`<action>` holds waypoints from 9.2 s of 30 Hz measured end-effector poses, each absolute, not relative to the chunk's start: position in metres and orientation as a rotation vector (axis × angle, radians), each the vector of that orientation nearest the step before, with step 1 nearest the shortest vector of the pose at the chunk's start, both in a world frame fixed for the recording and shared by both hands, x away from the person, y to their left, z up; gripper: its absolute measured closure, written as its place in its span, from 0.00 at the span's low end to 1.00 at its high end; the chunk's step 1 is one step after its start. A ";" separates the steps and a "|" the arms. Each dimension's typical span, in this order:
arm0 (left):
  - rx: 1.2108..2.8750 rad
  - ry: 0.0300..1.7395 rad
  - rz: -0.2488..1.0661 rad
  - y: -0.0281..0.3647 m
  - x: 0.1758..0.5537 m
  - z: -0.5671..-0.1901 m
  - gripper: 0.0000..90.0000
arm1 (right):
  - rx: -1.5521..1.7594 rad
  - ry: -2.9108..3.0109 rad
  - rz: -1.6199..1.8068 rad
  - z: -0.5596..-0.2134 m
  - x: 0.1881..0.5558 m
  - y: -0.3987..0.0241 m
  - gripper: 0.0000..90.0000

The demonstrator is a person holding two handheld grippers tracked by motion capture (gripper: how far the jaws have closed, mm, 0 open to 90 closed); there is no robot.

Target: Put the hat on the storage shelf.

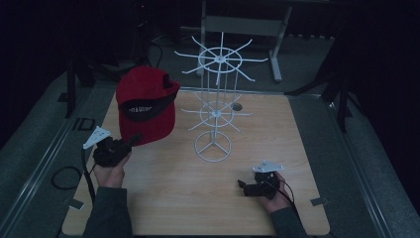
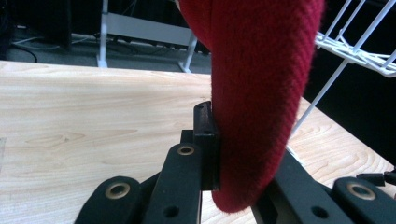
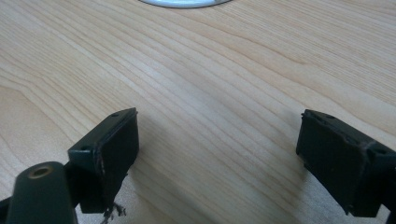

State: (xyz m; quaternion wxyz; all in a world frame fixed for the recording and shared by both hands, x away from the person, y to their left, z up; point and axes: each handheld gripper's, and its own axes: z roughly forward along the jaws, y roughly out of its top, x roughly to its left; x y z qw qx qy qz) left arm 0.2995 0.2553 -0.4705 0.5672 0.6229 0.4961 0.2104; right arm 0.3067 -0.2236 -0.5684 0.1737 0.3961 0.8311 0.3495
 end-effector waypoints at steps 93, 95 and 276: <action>1.329 1.081 0.607 0.253 0.302 -0.387 0.95 | 1.124 2.355 0.991 -0.568 0.306 -0.224 0.14; 1.326 1.076 0.606 0.252 0.301 -0.386 0.96 | 1.124 2.355 0.991 -0.568 0.306 -0.224 0.14; 1.539 1.015 0.533 0.197 0.289 -0.456 0.69 | 1.122 2.355 0.991 -0.568 0.306 -0.224 0.14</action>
